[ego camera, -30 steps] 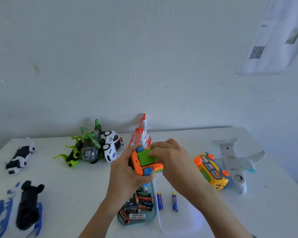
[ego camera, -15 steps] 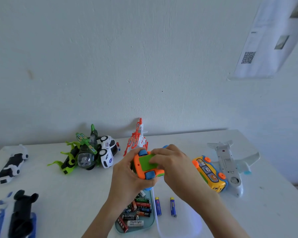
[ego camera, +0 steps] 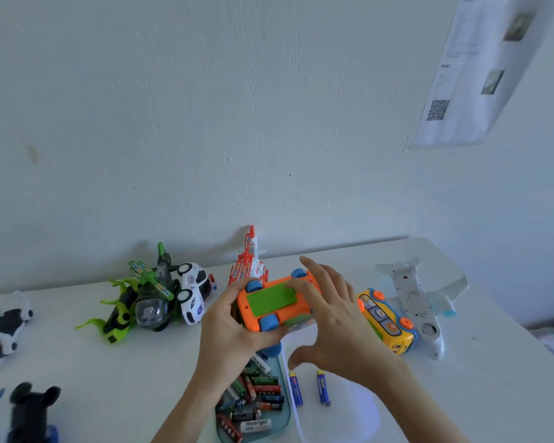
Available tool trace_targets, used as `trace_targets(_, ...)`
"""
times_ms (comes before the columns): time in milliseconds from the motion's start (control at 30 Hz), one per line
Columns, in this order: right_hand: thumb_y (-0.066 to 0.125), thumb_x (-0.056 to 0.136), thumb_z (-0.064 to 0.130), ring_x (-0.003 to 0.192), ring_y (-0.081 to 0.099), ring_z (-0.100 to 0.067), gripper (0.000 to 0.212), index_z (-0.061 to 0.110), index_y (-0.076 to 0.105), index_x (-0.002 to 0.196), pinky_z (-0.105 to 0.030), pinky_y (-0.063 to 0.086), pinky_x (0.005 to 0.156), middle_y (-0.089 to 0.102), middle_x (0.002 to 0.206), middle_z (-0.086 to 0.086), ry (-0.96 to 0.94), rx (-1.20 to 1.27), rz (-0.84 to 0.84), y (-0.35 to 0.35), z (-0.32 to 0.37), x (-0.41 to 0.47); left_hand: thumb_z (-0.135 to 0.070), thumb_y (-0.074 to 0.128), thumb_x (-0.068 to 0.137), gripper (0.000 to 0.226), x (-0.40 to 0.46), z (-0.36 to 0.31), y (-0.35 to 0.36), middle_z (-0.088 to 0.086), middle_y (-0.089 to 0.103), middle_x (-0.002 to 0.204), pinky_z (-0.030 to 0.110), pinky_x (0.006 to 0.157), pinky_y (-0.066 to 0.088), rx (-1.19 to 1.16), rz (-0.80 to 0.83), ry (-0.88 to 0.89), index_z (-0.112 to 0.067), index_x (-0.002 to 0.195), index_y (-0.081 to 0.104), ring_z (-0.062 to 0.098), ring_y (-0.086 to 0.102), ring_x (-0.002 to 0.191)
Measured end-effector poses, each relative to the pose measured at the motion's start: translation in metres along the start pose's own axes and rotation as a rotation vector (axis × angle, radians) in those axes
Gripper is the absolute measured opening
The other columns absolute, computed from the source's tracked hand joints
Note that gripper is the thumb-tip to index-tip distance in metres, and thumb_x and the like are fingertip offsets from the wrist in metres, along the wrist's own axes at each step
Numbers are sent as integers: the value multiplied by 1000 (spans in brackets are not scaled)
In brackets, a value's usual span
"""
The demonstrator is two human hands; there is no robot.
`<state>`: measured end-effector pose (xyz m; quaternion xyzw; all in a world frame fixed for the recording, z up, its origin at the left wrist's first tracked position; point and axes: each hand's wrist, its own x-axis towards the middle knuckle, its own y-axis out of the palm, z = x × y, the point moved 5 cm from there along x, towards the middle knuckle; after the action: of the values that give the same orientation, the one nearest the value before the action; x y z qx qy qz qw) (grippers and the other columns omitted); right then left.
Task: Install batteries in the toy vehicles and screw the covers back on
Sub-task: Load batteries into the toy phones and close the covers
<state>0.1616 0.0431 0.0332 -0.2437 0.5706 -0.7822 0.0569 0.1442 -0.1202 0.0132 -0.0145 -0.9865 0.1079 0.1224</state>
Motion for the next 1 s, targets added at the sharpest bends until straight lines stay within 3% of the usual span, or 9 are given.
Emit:
trace_targets(100, 86, 42, 57, 132, 25, -32, 103, 31, 36, 129, -51, 36, 100, 26, 149, -9, -31, -117, -163, 6, -1, 4, -25, 96, 38, 77, 3, 0, 1, -7, 71, 90, 24, 69, 57, -64, 0, -31, -25, 108, 62, 12, 69, 80)
trace_targets(267, 73, 65, 38, 127, 36, -35, 63, 24, 48, 121, -53, 40, 95, 36, 141, -5, -143, -81, -448, 5, 0, 2, -30, 93, 32, 84, 6, 5, 3, 2, 73, 92, 36, 74, 59, -164, 23, -91, -19, 109, 64, 21, 71, 84)
trace_targets(500, 76, 61, 36, 127, 37, -32, 73, 25, 46, 126, -53, 36, 100, 39, 135, -2, -153, -182, -389, 10, -7, 0, -30, 90, 28, 81, 10, 3, 10, 3, 73, 87, 39, 68, 60, -240, 47, -126, -17, 104, 64, 24, 72, 80)
trace_targets(633, 75, 66, 37, 111, 43, -25, 71, 22, 42, 127, -41, 44, 89, 43, 126, -2, -156, -190, -385, 4, -19, 1, -36, 89, 31, 78, 30, -10, 21, 5, 74, 87, 34, 67, 59, -241, 106, -107, -18, 103, 66, 24, 72, 81)
trace_targets(700, 69, 64, 42, 107, 44, -18, 71, 24, 43, 126, -34, 48, 85, 45, 122, 5, -27, -11, -388, -4, -35, 4, -42, 84, 39, 74, 40, -20, 28, 3, 73, 92, 23, 67, 56, -281, 148, -86, -21, 108, 66, 19, 71, 85)
trace_targets(800, 81, 62, 32, 102, 55, -4, 72, 31, 47, 126, -20, 49, 81, 54, 114, 18, 287, 569, -384, -17, -61, 8, -45, 76, 49, 73, 53, -31, 46, -7, 72, 102, 13, 69, 49, -344, 285, -85, -26, 118, 59, 7, 68, 91)
trace_targets(867, 86, 65, 19, 90, 66, -7, 64, 28, 55, 121, -21, 54, 72, 67, 104, 10, 374, 917, -374, -21, -73, 12, -43, 75, 55, 78, 62, -31, 64, -12, 68, 114, 18, 79, 49, -315, 403, -92, -29, 128, 50, 4, 64, 102)
trace_targets(933, 83, 70, 19, 80, 69, -9, 48, 24, 62, 113, -21, 53, 64, 72, 92, 3, 397, 1060, -341, -24, -82, 15, -43, 76, 64, 78, 71, -23, 86, -12, 65, 121, 27, 90, 48, -333, 472, -155, -34, 134, 43, 9, 62, 111)
trace_targets(1000, 80, 69, 26, 72, 68, -11, 39, 23, 65, 104, -21, 49, 56, 72, 85, 1, 465, 1135, -330, -20, -95, 17, -39, 78, 75, 70, 84, -14, 106, -7, 69, 114, 34, 93, 49, -369, 459, -226, -34, 134, 42, 13, 65, 107)
